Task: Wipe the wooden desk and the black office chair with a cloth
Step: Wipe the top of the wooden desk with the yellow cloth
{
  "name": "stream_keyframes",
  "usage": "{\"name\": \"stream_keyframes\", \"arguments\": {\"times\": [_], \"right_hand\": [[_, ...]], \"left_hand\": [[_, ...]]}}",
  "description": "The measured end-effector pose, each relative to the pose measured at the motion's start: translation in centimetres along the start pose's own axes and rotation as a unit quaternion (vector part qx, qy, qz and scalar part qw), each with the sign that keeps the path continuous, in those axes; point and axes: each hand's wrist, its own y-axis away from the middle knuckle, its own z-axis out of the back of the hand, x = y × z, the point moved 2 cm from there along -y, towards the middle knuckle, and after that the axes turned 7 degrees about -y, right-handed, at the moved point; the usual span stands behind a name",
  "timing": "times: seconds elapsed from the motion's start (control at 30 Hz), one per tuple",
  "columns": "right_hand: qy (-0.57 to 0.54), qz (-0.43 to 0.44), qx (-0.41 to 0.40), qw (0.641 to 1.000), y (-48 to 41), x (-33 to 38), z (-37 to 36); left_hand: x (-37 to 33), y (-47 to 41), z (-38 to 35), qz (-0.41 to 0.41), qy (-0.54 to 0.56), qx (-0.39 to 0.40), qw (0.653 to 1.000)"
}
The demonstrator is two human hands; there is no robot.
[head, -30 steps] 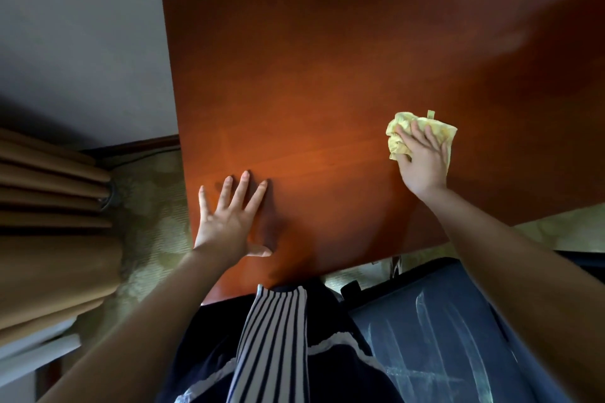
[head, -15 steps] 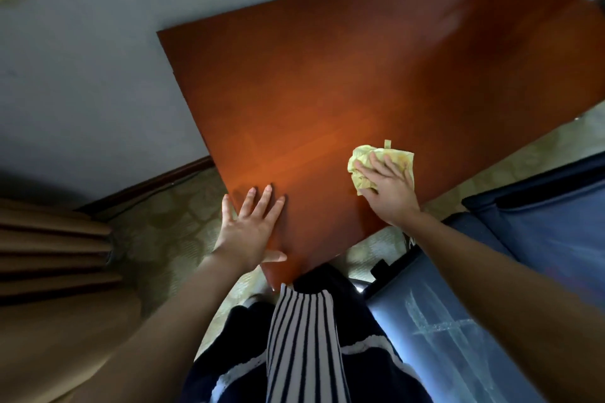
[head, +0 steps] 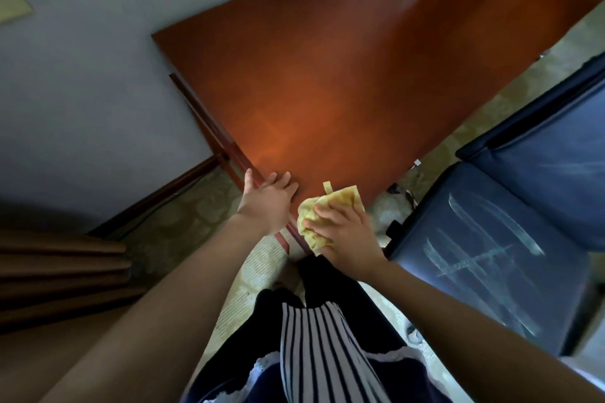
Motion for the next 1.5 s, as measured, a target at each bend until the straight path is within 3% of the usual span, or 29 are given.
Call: {"name": "stream_keyframes", "arguments": {"times": [0.17, 0.27, 0.4, 0.8, 1.2, 1.3, 1.5], "right_hand": [[0.028, 0.099, -0.066, 0.993, 1.6, 0.0, 0.8], [0.026, 0.097, -0.095, 0.99, 1.9, -1.9, 1.4], [-0.02, 0.018, -0.117, 0.993, 1.8, -7.1, 3.4], [-0.003, -0.139, -0.088, 0.986, -4.0, -24.4, 12.2], [-0.057, -0.293, -0.115, 0.948, -9.5, -31.1, 17.3], [-0.178, -0.293, -0.197, 0.919, -10.1, -31.0, 18.1], [-0.398, -0.328, -0.365, 0.775, -8.2, -28.5, 20.5]], "left_hand": [[-0.5, -0.1, 0.2, -0.004, 0.036, -0.021, 0.999], [-1.0, -0.8, 0.6, -0.003, 0.034, -0.007, 0.999], [-2.2, -2.7, 1.6, -0.008, 0.02, 0.009, 1.0], [-6.6, -12.5, 7.5, -0.03, -0.015, 0.015, 0.999], [-8.3, -17.9, 12.0, -0.014, 0.01, 0.003, 1.0], [-8.5, -18.4, 13.1, -0.016, 0.031, 0.003, 0.999], [-9.5, -17.4, 15.5, -0.06, 0.089, -0.007, 0.994]]}}
